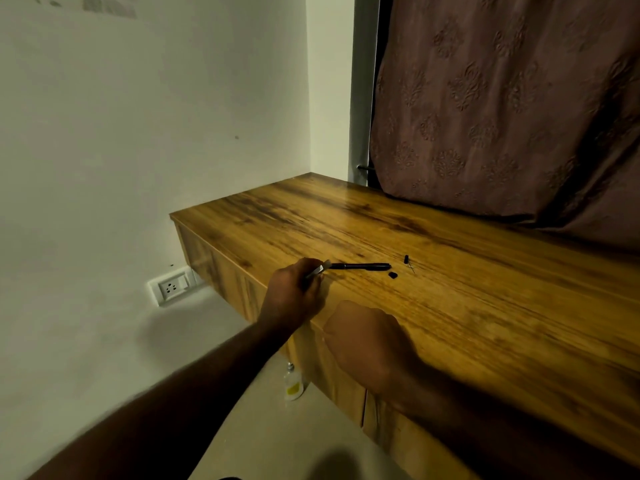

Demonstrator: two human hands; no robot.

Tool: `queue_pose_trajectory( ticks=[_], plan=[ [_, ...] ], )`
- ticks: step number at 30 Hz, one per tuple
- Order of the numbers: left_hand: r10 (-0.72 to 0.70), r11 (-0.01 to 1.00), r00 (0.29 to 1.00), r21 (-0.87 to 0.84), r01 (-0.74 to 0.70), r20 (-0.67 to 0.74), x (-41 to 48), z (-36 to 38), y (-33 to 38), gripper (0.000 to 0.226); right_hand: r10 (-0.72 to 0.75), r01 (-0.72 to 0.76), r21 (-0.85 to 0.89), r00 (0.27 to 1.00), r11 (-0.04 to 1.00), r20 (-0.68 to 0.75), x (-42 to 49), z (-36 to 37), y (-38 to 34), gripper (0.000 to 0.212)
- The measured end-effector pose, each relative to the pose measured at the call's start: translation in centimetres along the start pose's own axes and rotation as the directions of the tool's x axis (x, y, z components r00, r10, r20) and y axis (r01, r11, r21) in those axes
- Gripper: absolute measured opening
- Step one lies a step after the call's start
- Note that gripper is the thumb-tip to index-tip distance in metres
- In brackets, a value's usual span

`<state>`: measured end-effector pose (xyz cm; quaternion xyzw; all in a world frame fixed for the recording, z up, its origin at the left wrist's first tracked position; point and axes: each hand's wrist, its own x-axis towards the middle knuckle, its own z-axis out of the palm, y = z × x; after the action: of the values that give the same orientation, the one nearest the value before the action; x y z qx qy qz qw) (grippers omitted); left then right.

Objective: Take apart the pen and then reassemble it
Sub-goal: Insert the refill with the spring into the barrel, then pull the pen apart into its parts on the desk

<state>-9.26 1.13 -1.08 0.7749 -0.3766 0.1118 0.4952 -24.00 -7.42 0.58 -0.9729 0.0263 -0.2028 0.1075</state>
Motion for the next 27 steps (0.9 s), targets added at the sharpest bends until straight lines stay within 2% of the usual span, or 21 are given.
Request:
queue_pose_trajectory(
  ticks=[4,7,10,12,15,18,27],
  plan=[
    [0.007,1.000,1.000,0.011,-0.007,0.004,0.6,0.4,0.3,0.019,-0.008,0.007,0.033,1.000,0.999,0.023,0.0,-0.3,0.1,0.023],
    [0.050,0.998,0.998,0.047,-0.051,0.034,0.9,0.7,0.5,0.021,0.146,-0.148,0.267,0.989,0.952,0.028,0.6,-0.9,0.9,0.011],
    [0.171,0.976,0.979,0.113,-0.184,0.114,1.0,0.9,0.5,0.021,0.397,-0.332,0.625,0.917,0.707,0.038,1.5,-1.7,2.9,0.008],
    [0.262,0.948,0.955,0.151,-0.282,0.136,1.1,0.9,0.6,0.022,0.512,-0.370,0.724,0.859,0.582,0.027,2.0,-2.3,4.3,0.008],
    [0.328,0.910,0.924,0.197,-0.366,0.197,1.2,0.9,0.7,0.026,0.585,-0.370,0.798,0.810,0.477,0.026,2.7,-2.6,5.4,0.010],
    [0.360,0.891,0.908,0.210,-0.402,0.214,1.3,0.9,0.6,0.028,0.580,-0.365,0.806,0.814,0.466,0.033,3.1,-2.3,5.6,0.010],
    [0.366,0.883,0.908,0.233,-0.407,0.202,1.1,0.9,1.1,0.027,0.517,-0.346,0.746,0.856,0.569,0.002,3.3,-1.3,5.8,0.009]
  ],
)
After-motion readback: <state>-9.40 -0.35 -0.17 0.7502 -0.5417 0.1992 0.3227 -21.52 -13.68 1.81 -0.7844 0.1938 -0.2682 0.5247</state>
